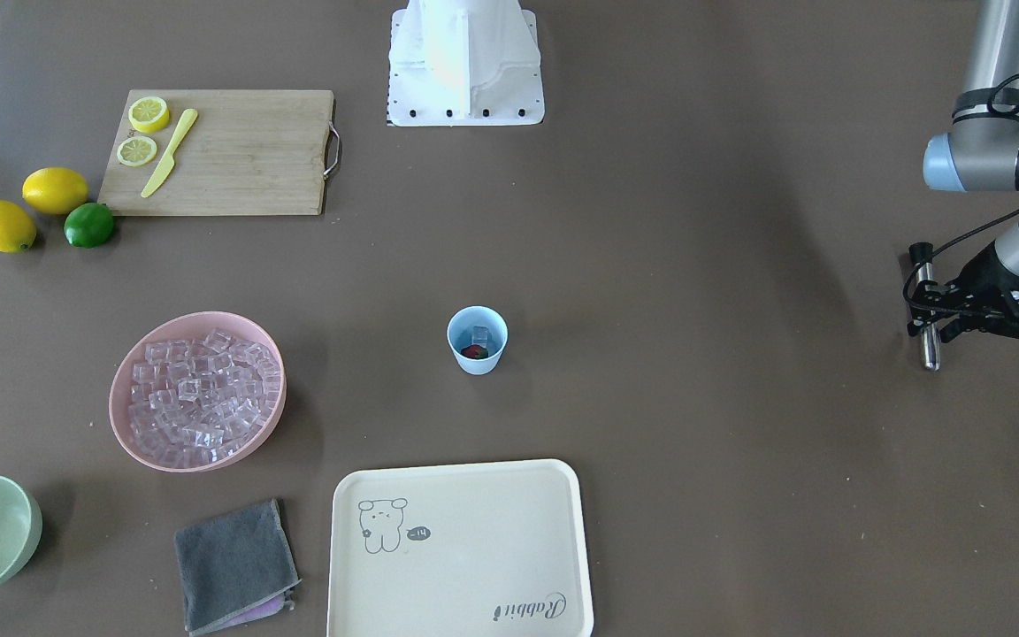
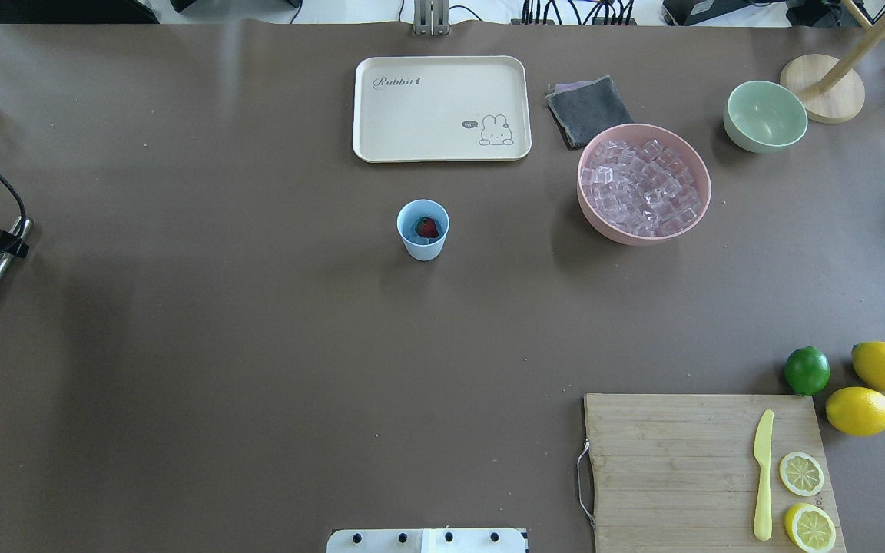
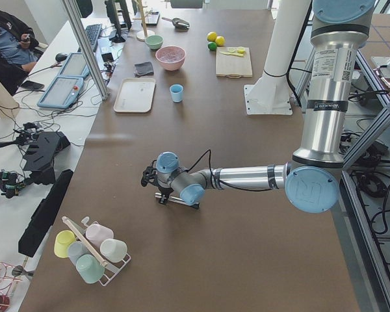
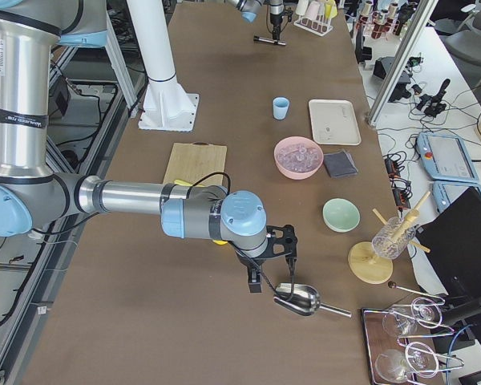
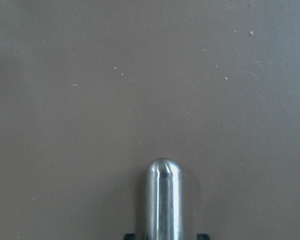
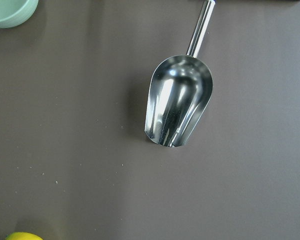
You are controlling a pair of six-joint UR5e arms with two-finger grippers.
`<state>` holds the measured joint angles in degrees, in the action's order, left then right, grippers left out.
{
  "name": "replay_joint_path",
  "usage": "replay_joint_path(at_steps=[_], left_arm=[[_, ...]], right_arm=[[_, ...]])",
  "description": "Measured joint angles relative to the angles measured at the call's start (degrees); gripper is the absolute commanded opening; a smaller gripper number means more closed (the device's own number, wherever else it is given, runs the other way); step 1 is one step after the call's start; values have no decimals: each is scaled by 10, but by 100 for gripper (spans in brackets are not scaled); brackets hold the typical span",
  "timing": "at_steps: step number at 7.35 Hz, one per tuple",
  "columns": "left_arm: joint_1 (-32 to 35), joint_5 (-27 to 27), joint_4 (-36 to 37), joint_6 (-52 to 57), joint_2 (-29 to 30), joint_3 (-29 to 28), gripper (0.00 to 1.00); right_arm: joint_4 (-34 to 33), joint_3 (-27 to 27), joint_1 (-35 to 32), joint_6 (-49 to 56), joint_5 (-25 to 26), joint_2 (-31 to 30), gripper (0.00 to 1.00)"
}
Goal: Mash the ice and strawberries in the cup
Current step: 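Grasp the steel muddler rod with the left gripper and lift it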
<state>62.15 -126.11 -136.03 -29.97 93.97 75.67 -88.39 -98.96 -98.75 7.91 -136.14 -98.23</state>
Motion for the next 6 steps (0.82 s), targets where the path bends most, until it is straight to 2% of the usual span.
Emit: replay_joint_path(at_steps=[1,2,4,6], left_arm=[[0,0,0,0,0,-1,33],[-1,2,-1,1,0,-1,30],[-1,3,0,1,1,2,29],[12,-4,11,-3,23,29,29]], right_arm=[[0,0,0,0,0,0,100],[0,1,-1,0,0,0,100],[0,1,-2,0,0,1,100],[0,0,-8,0,0,2,100]])
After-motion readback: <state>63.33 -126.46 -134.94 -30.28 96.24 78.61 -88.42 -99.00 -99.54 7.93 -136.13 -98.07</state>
